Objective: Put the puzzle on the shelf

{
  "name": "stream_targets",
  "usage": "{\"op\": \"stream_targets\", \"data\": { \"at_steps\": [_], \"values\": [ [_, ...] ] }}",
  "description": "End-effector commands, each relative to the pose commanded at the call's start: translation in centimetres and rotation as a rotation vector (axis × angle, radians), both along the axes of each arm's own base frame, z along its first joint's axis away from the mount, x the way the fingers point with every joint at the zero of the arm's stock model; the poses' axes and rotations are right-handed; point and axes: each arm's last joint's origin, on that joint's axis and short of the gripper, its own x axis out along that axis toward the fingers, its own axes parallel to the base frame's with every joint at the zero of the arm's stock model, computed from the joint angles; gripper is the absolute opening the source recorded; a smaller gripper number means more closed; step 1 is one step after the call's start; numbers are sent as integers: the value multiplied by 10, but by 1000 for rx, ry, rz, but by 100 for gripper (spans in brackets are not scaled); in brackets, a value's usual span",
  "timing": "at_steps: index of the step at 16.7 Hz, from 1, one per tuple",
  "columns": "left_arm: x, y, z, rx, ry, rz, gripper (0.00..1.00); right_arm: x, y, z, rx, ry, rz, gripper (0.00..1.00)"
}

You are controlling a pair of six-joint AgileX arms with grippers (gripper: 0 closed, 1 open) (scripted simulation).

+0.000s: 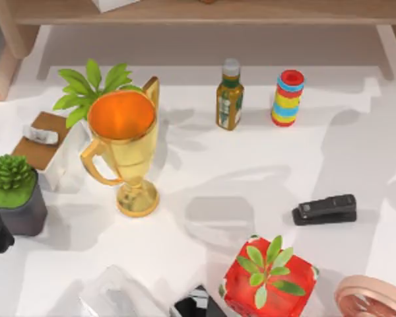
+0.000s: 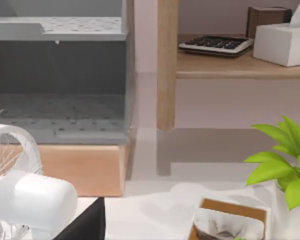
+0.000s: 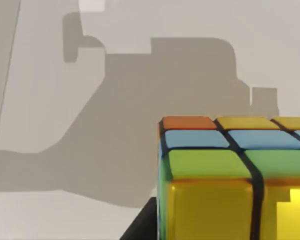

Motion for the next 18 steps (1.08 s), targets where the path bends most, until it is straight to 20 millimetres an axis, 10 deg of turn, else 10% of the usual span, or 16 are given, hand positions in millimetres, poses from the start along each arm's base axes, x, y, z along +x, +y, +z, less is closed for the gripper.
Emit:
{"op": "stream_targets", "data": {
  "at_steps": [12,18],
  "values": [
    [0,0,0,0,0,0,100,-7,-10,36,-64,-156,-39,0],
    [0,0,0,0,0,0,100,-59,-94,76,-364,-454,-322,0]
  ]
}}
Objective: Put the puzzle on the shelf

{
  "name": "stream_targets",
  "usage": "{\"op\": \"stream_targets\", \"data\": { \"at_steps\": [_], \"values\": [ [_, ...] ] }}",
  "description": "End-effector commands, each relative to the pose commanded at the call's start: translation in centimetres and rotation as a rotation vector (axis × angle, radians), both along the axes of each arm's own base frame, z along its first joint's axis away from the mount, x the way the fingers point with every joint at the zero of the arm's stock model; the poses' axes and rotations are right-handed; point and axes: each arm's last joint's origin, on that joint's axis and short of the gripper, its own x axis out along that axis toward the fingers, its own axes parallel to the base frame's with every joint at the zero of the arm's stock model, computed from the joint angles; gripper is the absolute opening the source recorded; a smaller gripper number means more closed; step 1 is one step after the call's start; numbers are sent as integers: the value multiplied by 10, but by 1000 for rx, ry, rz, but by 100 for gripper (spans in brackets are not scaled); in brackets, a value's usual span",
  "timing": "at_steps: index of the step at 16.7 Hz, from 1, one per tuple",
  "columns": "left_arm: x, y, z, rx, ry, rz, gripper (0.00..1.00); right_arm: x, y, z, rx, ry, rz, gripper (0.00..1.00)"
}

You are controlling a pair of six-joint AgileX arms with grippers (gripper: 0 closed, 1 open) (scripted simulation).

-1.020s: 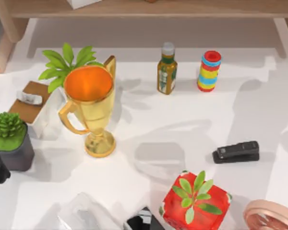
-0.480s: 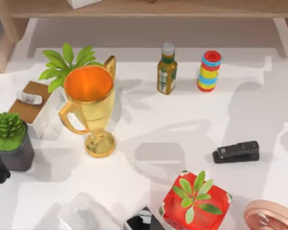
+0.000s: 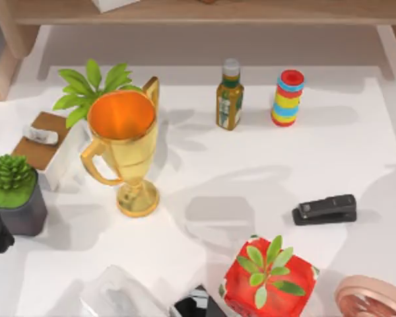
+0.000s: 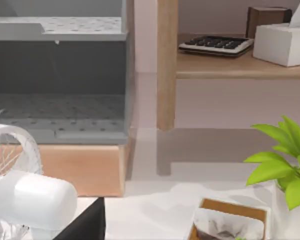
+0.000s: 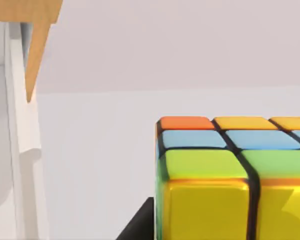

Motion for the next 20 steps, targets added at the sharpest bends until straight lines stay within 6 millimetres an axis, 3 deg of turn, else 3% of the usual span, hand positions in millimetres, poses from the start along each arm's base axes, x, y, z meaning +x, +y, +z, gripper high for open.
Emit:
{"op": "stream_targets", "data": {
  "at_steps": [2,4,7,11,14,16,18,20],
  "values": [
    [0,0,0,0,0,0,100,-22,-31,-14,-91,-77,-125,0],
    [0,0,0,0,0,0,100,-37,-49,-35,-174,-154,-215,0],
    [0,0,0,0,0,0,100,-54,-54,-54,-283,-279,-299,0],
    [0,0,0,0,0,0,100,-74,-50,-61,-397,-428,-400,0],
    [0,0,0,0,0,0,100,-70,-25,-59,-440,-539,-414,0],
    [0,0,0,0,0,0,100,-58,5,-66,-441,-621,-385,0],
    [0,0,0,0,0,0,100,-45,50,-84,-404,-685,-319,0],
    [0,0,0,0,0,0,100,-37,107,-101,-345,-746,-235,0]
  ]
}}
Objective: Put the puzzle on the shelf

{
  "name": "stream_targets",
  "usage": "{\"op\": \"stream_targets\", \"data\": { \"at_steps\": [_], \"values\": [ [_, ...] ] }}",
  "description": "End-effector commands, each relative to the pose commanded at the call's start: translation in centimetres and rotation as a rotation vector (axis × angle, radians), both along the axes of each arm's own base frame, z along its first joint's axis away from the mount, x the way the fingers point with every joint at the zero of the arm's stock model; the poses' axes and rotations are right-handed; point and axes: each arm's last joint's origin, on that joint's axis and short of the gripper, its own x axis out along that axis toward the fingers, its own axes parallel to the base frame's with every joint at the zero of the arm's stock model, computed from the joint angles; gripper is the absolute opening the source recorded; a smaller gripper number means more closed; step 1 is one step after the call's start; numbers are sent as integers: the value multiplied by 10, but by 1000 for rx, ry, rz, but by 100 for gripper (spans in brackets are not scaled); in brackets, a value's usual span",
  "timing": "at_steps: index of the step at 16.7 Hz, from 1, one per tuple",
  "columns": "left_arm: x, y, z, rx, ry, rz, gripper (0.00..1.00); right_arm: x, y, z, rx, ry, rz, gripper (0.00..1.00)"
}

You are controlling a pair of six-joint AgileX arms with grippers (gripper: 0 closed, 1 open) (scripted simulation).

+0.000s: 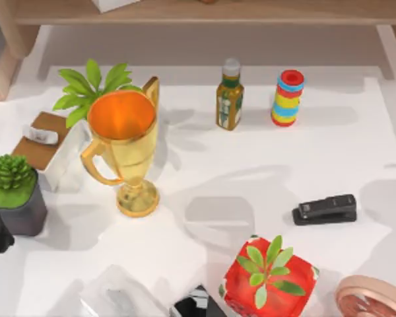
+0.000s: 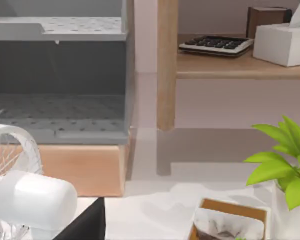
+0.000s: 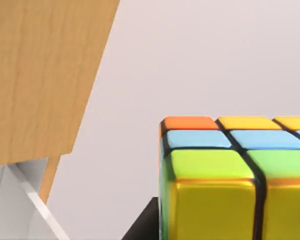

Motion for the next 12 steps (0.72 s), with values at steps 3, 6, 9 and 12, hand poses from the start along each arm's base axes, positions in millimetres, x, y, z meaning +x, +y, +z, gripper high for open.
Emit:
{"op": "stream_targets", "data": {
  "at_steps": [3,6,9,12],
  "values": [
    [0,0,0,0,0,0,100,0,100,-3,29,-130,198,0],
    [0,0,0,0,0,0,100,-11,185,-2,97,-255,416,0],
    [0,0,0,0,0,0,100,-19,243,-8,181,-319,624,0],
    [0,0,0,0,0,0,100,-16,277,-14,238,-340,762,0]
  ]
}}
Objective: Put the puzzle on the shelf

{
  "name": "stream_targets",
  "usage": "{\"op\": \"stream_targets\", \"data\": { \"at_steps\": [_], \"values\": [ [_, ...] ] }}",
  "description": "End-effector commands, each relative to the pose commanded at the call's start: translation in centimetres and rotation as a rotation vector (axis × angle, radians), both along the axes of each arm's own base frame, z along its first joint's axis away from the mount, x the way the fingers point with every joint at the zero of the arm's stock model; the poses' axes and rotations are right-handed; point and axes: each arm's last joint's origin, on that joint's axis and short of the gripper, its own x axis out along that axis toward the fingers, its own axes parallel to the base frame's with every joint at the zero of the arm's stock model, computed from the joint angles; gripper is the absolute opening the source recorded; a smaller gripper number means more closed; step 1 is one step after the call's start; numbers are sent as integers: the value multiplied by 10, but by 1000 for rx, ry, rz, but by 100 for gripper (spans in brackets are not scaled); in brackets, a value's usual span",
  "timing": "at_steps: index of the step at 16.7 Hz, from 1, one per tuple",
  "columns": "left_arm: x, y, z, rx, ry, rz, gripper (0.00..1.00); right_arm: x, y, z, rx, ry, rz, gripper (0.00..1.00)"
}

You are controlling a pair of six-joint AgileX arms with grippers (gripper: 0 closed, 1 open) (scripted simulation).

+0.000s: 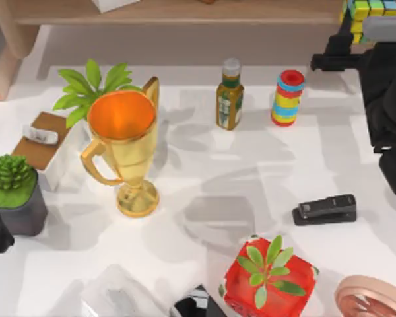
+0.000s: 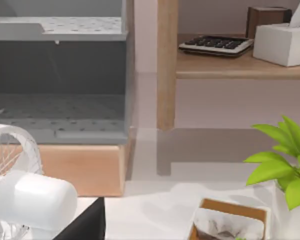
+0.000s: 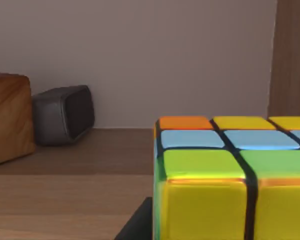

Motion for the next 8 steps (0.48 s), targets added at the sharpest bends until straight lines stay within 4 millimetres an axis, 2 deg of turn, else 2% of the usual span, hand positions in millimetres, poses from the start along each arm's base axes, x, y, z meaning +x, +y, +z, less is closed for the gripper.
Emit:
{"op": "stream_targets", "data": {
  "at_steps": [8],
  "values": [
    [0,0,0,0,0,0,100,4,4,1,7,-3,17,0]
  ]
}}
